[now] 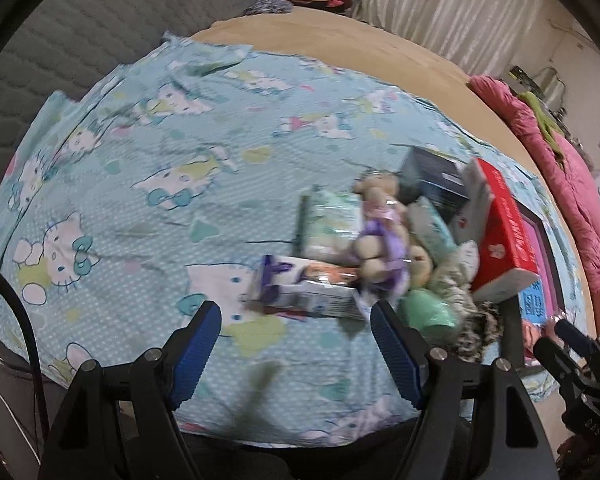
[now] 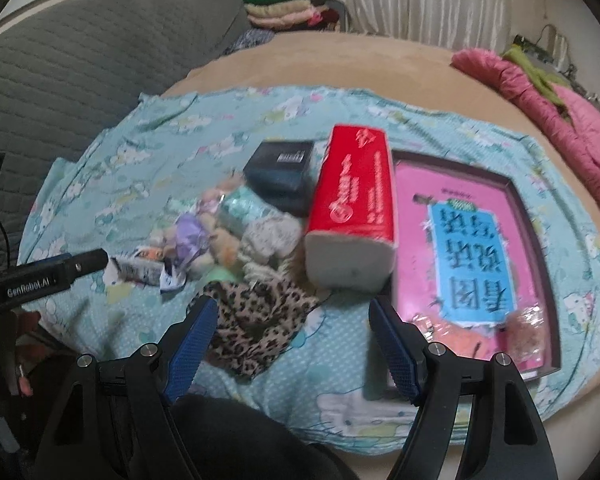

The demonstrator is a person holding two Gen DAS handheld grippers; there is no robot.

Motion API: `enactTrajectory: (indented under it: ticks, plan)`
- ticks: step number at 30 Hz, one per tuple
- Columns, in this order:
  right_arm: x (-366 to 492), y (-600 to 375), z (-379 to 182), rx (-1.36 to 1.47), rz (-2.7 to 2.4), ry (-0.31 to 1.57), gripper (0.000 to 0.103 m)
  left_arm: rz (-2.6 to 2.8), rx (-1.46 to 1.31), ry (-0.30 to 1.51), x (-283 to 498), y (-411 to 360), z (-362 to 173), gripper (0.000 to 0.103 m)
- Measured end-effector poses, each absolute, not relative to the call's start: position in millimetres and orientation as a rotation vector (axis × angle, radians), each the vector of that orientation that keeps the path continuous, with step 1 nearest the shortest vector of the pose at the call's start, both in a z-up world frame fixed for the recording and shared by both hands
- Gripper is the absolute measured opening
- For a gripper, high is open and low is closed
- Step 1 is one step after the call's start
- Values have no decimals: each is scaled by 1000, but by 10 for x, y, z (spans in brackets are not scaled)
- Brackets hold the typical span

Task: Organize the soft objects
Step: 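Move left tool to white-purple packet while right tool reaches leopard scrunchie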

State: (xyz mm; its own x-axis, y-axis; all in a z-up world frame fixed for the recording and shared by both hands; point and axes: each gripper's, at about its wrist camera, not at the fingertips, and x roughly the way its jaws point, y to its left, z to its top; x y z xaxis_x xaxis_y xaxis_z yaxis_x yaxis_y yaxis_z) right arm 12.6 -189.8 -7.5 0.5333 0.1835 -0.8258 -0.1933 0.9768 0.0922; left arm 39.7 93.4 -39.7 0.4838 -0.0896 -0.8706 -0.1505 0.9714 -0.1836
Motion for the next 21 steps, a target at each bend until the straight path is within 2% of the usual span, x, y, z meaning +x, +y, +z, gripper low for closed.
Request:
enactTrajectory:
  ticks: [7,19,21]
  plan:
    - [204,-1785,-295,-9,252,1051,79,23,-315,1094,469,1218,-667,77]
    - [290,-1792,-443,-11,242,1093,79,-58,-397,1154,803,1145,-1116,78]
    - [301,-1792,-462,-11,240,1097,79,-65,-401,1153,844,1149,-1162,82]
